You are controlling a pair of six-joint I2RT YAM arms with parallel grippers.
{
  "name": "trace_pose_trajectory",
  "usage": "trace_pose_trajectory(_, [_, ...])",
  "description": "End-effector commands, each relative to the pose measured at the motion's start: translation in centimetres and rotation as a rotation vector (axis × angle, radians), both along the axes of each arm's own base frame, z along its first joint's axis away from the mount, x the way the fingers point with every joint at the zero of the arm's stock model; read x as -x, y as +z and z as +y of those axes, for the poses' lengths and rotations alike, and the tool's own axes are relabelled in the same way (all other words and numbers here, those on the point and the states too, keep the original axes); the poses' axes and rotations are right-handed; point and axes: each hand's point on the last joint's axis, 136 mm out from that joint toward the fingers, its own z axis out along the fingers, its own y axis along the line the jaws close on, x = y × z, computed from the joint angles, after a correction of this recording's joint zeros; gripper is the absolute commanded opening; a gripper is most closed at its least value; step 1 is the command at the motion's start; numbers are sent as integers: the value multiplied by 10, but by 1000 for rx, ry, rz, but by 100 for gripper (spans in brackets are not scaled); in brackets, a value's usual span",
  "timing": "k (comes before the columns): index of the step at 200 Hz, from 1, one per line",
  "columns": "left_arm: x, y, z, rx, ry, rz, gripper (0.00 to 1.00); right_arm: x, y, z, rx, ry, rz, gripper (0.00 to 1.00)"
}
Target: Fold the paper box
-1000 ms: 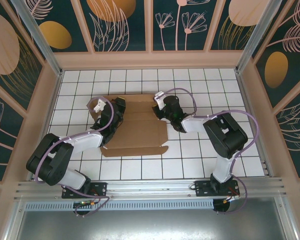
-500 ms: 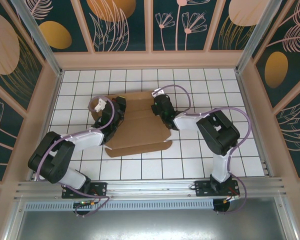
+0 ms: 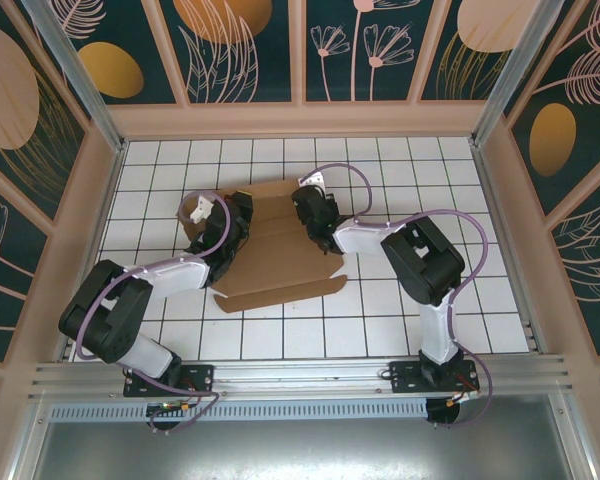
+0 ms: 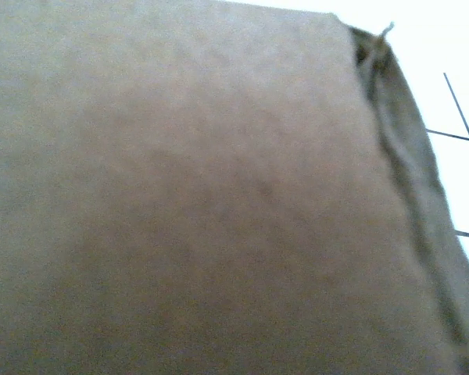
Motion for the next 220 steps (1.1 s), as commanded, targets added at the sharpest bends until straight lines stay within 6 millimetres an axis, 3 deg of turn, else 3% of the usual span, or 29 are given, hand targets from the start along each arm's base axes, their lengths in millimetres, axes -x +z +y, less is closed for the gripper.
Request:
trace_pose_trajectory(1, [8,-26,-16,-14,-82,88,0,7,-33,-37,96,-86,78,0])
trace_pose_trajectory(148, [15,-82,-18,-4,-89,218,3,13,-38,-37,-79,-57,87,5])
trace_pose_trajectory(173, [15,-76,-18,11,-90,190,15,12,-34,-40,-96,-68,71,5])
trace_pose_trajectory(203, [13,-57,-14,-17,-88,132,47,13,-25,-49,-89,-100,32,0])
trace_pose_trajectory(220, [12,-44,-15,-44,-102,98,58,12,-21,-56,-68,-128,15,0])
